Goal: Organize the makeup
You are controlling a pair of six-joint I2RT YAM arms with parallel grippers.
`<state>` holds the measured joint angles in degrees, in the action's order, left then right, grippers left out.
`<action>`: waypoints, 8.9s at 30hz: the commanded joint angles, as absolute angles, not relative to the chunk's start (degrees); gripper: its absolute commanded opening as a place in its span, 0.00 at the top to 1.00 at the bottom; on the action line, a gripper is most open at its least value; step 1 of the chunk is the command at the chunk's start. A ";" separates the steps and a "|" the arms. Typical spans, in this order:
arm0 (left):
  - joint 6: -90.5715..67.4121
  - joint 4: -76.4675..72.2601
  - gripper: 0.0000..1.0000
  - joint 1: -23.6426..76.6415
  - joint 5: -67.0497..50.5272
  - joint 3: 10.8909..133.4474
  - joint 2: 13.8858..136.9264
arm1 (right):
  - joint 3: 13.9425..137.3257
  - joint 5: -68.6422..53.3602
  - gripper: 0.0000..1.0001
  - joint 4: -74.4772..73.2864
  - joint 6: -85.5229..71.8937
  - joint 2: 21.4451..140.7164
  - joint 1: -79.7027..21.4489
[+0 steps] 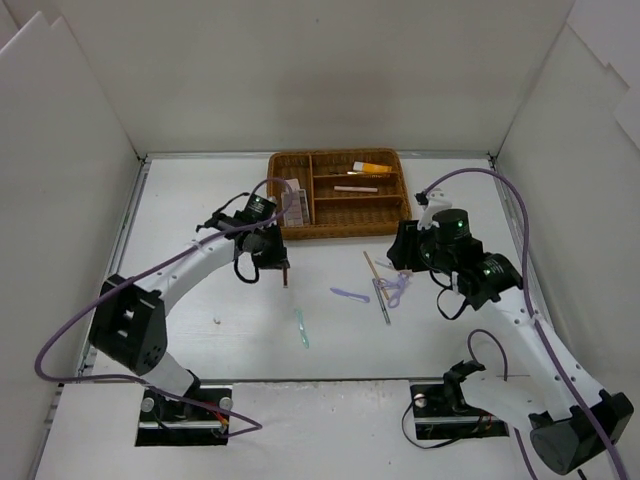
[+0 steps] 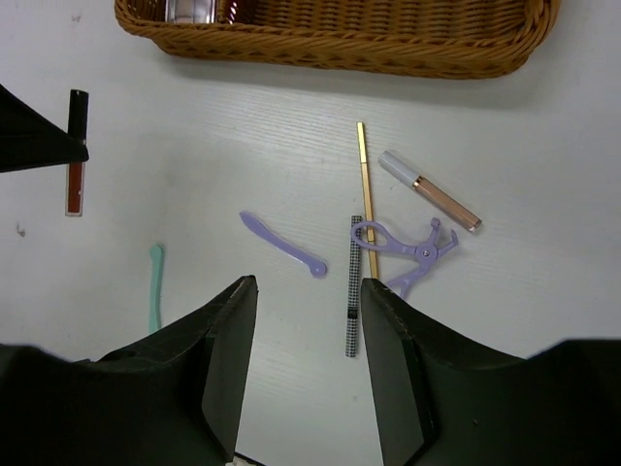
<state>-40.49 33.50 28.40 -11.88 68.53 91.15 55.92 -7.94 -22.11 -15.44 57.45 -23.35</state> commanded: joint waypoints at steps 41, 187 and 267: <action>-104.85 -10.11 0.99 34.54 17.93 107.04 127.00 | 56.43 12.04 0.46 -33.57 -18.28 38.76 -22.76; -19.78 28.74 0.03 10.55 7.03 52.21 55.28 | 109.16 15.31 0.64 -13.98 -86.94 124.19 -18.46; -20.57 28.56 0.03 10.55 6.42 51.33 54.32 | 99.56 6.31 1.00 -20.31 -47.09 101.76 -23.82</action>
<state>-21.02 30.61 10.85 6.26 50.76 55.66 95.31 1.02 -21.30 -33.32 98.32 -23.35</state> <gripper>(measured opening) 0.967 0.050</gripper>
